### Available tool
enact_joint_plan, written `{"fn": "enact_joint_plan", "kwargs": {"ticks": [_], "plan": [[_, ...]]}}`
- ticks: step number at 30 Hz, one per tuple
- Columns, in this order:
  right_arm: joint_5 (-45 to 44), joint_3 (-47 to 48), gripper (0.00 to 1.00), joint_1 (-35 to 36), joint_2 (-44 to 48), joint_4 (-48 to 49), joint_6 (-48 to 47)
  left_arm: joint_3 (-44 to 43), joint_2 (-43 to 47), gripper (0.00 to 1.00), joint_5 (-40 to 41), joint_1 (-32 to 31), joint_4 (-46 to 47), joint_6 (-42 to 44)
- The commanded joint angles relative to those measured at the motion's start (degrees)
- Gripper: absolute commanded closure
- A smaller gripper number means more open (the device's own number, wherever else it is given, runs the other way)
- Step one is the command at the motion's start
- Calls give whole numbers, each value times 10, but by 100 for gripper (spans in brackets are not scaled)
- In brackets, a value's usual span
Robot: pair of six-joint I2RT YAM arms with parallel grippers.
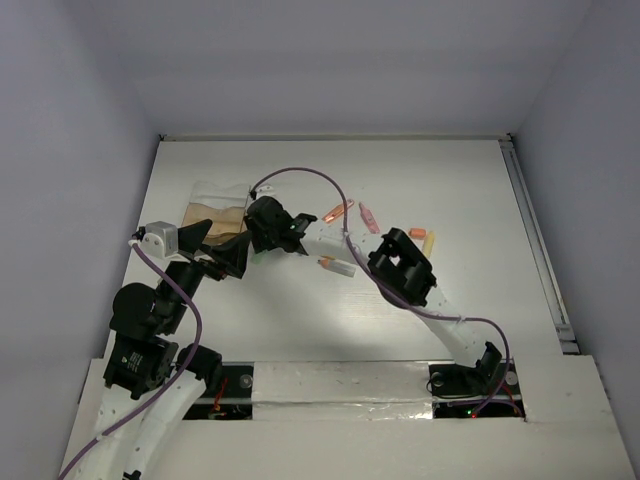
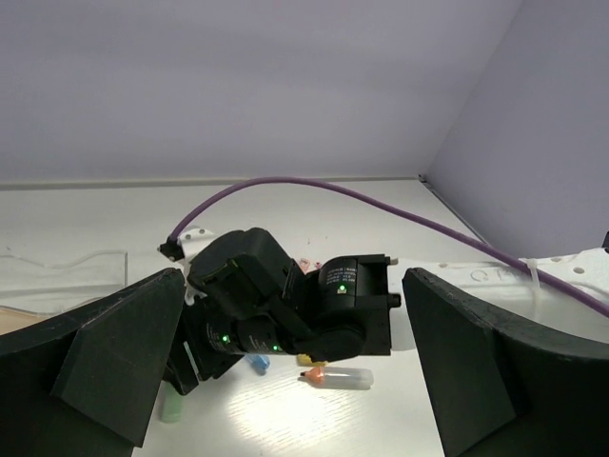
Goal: Sort the stationery into containers
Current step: Pick up the pen from the center of the board.
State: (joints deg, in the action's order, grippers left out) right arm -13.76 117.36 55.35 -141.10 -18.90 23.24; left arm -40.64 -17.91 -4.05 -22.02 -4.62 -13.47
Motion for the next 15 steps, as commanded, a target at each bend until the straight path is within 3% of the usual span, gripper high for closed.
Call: {"fn": "enact_joint_plan", "kwargs": {"ticks": [1,10,15], "plan": [[-35,10,39,16,-25,-63,-41,-5,2,1,-3,2,20,-4],[-58,-48,51,27,-2,-55,-46,-5,0,1,-5,2,21,-4],[-61,-43,46,33,-8,-60,-45,-5,-1,1,-4,2,21,-5]]}}
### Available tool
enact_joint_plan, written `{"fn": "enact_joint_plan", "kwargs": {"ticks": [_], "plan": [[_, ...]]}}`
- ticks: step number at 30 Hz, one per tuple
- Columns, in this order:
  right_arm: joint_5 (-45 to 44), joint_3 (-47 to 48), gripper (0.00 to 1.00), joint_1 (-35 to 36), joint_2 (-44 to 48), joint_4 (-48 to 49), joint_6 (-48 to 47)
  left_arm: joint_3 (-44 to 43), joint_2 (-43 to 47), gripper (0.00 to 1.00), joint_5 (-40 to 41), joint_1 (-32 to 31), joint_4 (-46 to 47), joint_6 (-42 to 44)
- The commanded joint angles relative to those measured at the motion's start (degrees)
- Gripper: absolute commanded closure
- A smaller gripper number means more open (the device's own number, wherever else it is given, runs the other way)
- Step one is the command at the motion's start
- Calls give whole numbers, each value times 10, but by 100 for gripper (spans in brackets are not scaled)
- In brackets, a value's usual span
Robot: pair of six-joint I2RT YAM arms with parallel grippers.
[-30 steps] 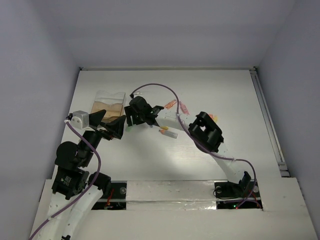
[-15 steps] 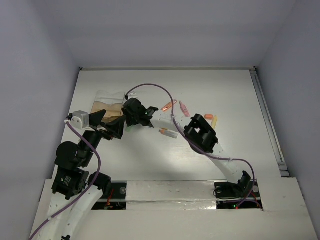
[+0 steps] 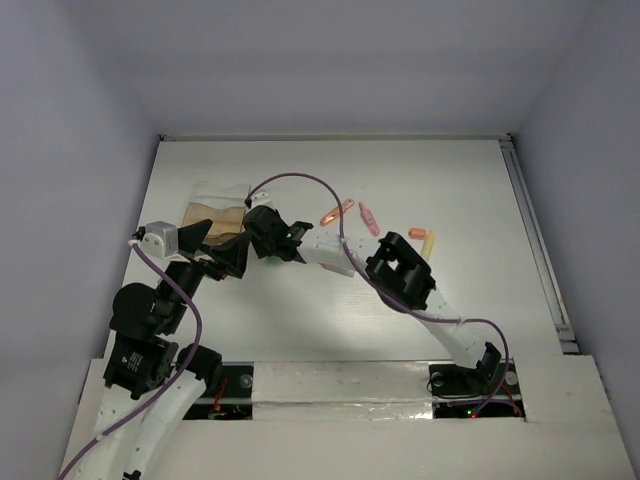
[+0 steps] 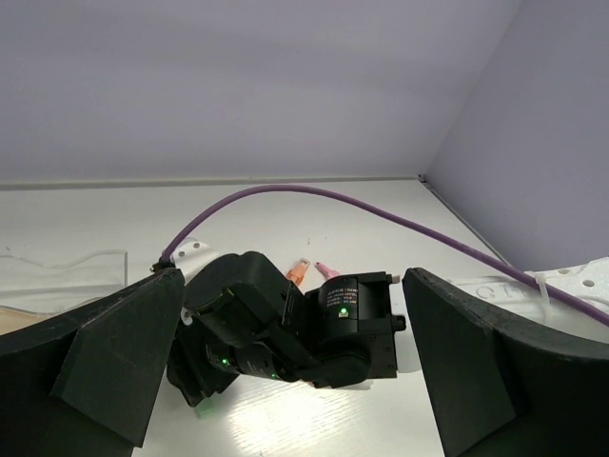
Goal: Sort the stationery into containers
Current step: Pick up the pen from the center of the board.
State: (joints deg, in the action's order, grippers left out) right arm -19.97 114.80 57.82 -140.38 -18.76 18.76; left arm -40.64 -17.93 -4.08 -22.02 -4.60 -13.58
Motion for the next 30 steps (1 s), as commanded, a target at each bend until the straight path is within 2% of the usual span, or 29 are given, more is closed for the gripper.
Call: {"fn": "enact_joint_plan", "kwargs": {"ticks": [1,3,4,7,13,22,23,24,26,30], "plan": [[1,-13,45,8,-19,-68,0,-6,-3,1,-4,2,20,-5],[1,-5,48,8,-26,-70,1,-6,-3,1,-8,2,20,-7],[2,-4,59,8,-25,-71,4,-6,-3,1,-10,2,21,-9],[-2,-10,74,8,-18,-65,10,-3,-3,1,-10,2,24,-17],[8,-64,81,8,54,8,19,-4,-7,1,12,2,17,-43],[47,-213,82,8,229,181,36,0,4,1,33,2,-16,-93],[46,-236,82,8,263,202,36,4,4,16,33,2,-14,-96],[42,-249,81,8,280,213,36,13,4,23,33,2,-8,-101],[36,-272,81,8,314,241,35,22,-1,31,21,2,0,-118],[25,-315,81,-5,391,261,32,59,-17,35,-31,2,40,-155]]}}
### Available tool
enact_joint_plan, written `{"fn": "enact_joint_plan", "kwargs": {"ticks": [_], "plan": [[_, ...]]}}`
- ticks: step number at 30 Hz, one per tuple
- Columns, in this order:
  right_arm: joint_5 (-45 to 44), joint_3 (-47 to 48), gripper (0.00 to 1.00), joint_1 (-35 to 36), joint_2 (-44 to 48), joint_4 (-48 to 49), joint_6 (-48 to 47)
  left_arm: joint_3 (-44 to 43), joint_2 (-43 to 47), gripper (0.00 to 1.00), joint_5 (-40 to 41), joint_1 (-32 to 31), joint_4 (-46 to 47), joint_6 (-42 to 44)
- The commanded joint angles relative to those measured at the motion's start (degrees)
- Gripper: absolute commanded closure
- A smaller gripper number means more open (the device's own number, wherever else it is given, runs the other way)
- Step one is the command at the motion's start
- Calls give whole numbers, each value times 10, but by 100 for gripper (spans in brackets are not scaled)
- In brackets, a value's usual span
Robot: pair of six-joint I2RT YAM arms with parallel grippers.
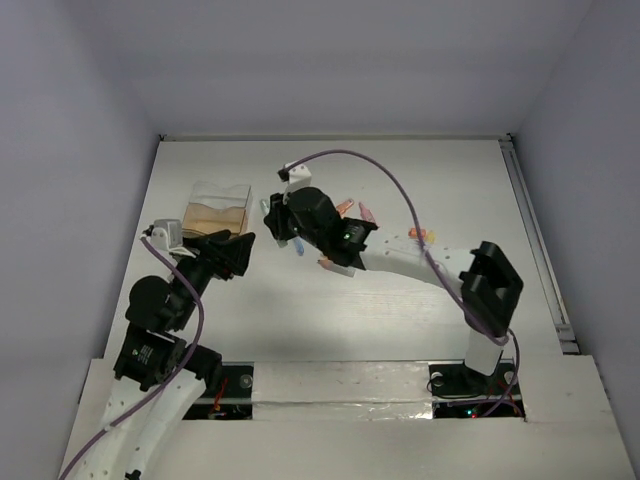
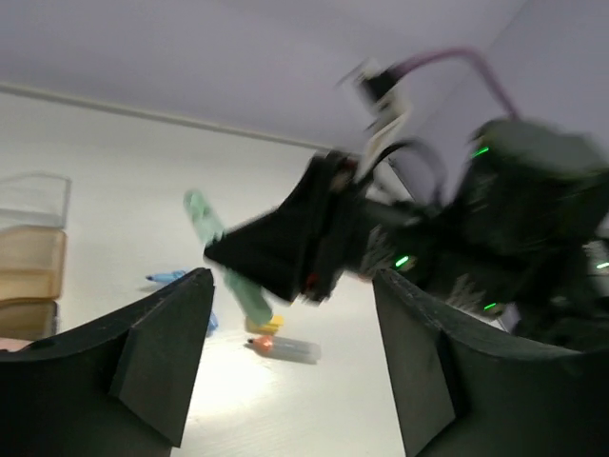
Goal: Sort the stationery into containers
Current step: Pick up the pen from the center of the board.
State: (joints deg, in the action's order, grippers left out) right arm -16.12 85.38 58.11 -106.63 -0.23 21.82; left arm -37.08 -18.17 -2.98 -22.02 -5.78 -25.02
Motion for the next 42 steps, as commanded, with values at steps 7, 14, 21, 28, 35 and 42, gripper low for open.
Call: {"fn": "enact_joint_plan", "kwargs": {"ticks": [7,14,21,28,35,42], "plan": [[17,-41,81,-29,99,77,37,116,-69,60,-125,2,187,-141],[26,-46,81,-34,107,83,52,146,-99,62,-140,2,269,-166],[41,-45,81,-34,102,89,61,157,-141,62,-142,-8,309,-166],[65,-51,81,-34,99,105,74,157,-172,62,-134,-14,335,-158],[80,-58,81,-34,99,114,81,154,-194,62,-124,-14,358,-156],[87,-68,81,-34,103,119,86,153,-210,70,-117,-19,372,-158]]}}
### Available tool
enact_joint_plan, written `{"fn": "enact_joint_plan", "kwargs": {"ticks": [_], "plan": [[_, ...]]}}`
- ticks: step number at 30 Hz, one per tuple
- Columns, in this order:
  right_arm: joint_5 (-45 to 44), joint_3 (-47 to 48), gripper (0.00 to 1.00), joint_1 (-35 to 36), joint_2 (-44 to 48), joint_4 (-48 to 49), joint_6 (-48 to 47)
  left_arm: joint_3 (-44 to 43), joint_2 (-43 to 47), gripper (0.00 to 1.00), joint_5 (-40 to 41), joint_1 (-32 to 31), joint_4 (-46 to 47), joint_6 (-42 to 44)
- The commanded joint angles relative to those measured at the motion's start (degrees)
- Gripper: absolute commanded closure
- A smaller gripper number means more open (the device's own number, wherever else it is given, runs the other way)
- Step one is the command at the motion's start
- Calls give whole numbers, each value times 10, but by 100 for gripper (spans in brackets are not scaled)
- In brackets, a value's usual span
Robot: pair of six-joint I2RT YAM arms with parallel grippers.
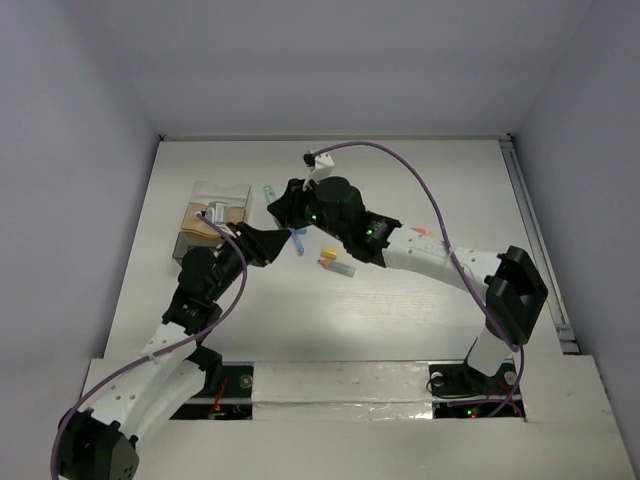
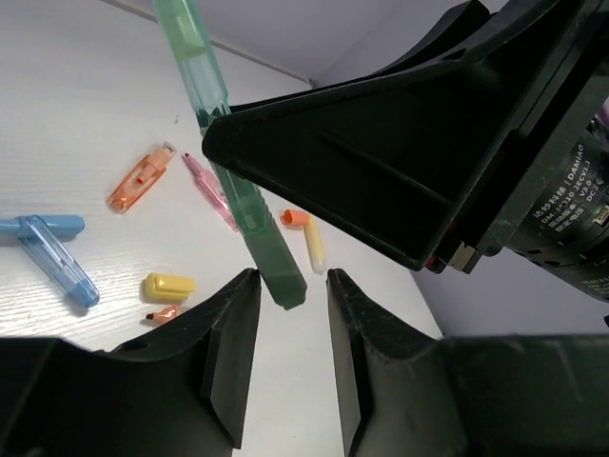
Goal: Sort the stationery into containers
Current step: Pick up the pen from the center of the board.
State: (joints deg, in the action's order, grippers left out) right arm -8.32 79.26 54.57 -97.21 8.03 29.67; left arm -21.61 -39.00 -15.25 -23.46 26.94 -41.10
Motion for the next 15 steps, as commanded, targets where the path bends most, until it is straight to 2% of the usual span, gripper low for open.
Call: {"fn": "enact_joint_plan", "kwargs": {"ticks": [1,7,11,15], "plan": [[9,-8,81,1,10,37,7,-2,-2,70,8,-4,45,4],[18,-19,81,1,18,44,12,-2,-11,81,20,-4,44,8],[20,-37,81,1,31,52,14,-3,-15,99,31,-10,34,12],[15,-57,81,1,58,52,14,-1,-9,100,43,-10,22,21]]}}
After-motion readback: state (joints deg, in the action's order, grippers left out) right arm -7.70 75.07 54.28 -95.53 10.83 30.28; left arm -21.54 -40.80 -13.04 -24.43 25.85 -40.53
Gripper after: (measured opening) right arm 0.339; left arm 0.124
